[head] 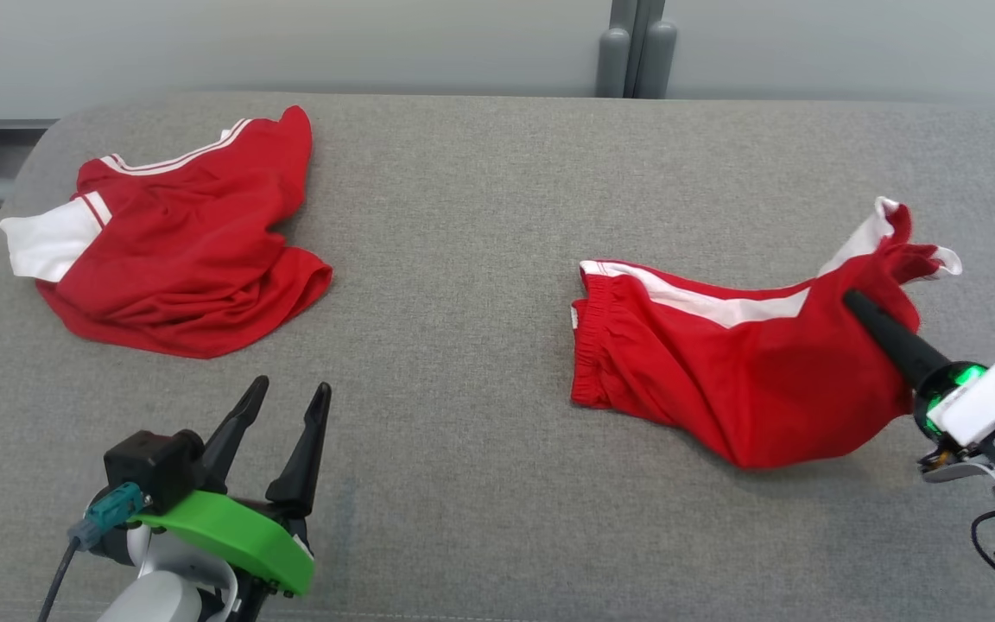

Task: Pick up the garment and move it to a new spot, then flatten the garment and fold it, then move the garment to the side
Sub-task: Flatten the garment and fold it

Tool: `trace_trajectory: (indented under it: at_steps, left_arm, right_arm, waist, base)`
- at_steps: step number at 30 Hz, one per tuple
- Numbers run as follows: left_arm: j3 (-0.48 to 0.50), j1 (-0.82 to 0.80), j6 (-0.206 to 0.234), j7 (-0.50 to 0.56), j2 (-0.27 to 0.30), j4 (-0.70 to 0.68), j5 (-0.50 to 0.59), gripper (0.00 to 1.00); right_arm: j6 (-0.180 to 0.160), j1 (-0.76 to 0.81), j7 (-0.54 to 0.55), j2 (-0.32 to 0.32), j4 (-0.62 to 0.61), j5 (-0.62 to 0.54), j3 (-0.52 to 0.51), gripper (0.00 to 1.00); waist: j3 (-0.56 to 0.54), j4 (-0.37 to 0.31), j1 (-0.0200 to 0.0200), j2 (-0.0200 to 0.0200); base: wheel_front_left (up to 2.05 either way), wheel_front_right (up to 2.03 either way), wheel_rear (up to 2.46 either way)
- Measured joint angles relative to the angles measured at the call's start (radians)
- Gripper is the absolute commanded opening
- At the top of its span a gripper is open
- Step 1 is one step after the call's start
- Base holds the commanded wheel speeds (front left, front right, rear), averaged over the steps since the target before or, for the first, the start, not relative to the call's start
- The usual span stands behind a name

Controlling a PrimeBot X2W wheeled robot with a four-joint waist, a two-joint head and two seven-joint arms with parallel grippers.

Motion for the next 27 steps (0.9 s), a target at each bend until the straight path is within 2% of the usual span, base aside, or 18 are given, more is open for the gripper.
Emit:
trace_trajectory:
  at_steps: [6,10,15,21,22,23,24,25,27]
  left_arm:
    - [-0.015,0.005,0.003,0.000,-0.025,-0.009,0.001,1.00]
    - [-0.023,0.008,0.003,0.000,-0.031,-0.016,0.001,1.00]
    - [-0.025,0.009,0.003,0.000,-0.029,-0.023,0.001,1.00]
    - [-0.025,0.008,0.005,0.000,-0.026,-0.040,0.008,1.00]
    - [-0.025,0.008,0.005,0.000,-0.026,-0.041,0.009,1.00]
    - [-0.025,0.008,0.005,0.000,-0.026,-0.041,0.009,1.00]
    - [-0.025,0.007,0.005,0.000,-0.026,-0.041,0.009,1.00]
    - [-0.025,0.007,0.005,0.000,-0.025,-0.041,0.010,1.00]
    - [-0.023,0.007,0.005,0.000,-0.024,-0.041,0.014,1.00]
  right_arm:
    - [-0.002,0.000,-0.032,0.049,-0.028,-0.063,0.064,0.00]
    - [-0.044,-0.005,-0.091,0.112,-0.007,-0.117,0.080,0.00]
    - [-0.113,-0.050,-0.165,0.177,0.054,-0.198,0.110,0.00]
    - [-0.148,-0.130,-0.215,0.251,0.108,-0.262,0.177,0.00]
    - [-0.149,-0.144,-0.221,0.259,0.118,-0.275,0.186,0.14]
    - [-0.150,-0.156,-0.227,0.264,0.127,-0.287,0.195,0.58]
    - [-0.158,-0.167,-0.234,0.270,0.135,-0.300,0.203,0.58]
    - [-0.157,-0.178,-0.243,0.275,0.141,-0.314,0.215,1.00]
    - [-0.156,-0.203,-0.251,0.282,0.158,-0.335,0.245,1.00]
  waist:
    - [-0.013,0.030,0.0000,0.0000]
    - [-0.008,0.061,0.0000,0.0000]
    - [0.015,0.090,0.0000,0.0000]
    - [0.049,0.111,0.0000,0.0000]
    - [0.054,0.113,0.0000,0.0000]
    - [0.059,0.114,0.0000,0.0000]
    - [0.063,0.116,0.0000,0.0000]
    - [0.067,0.116,0.0000,0.0000]
    - [0.072,0.115,0.0000,0.0000]
  base:
    - [0.00,0.00,0.00]
    - [0.00,0.00,0.00]
    - [0.00,0.00,0.00]
    - [0.00,0.00,0.00]
    - [0.00,0.00,0.00]
    - [0.00,0.00,0.00]
    - [0.00,0.00,0.00]
    - [0.00,0.00,0.00]
    - [0.00,0.00,0.00]
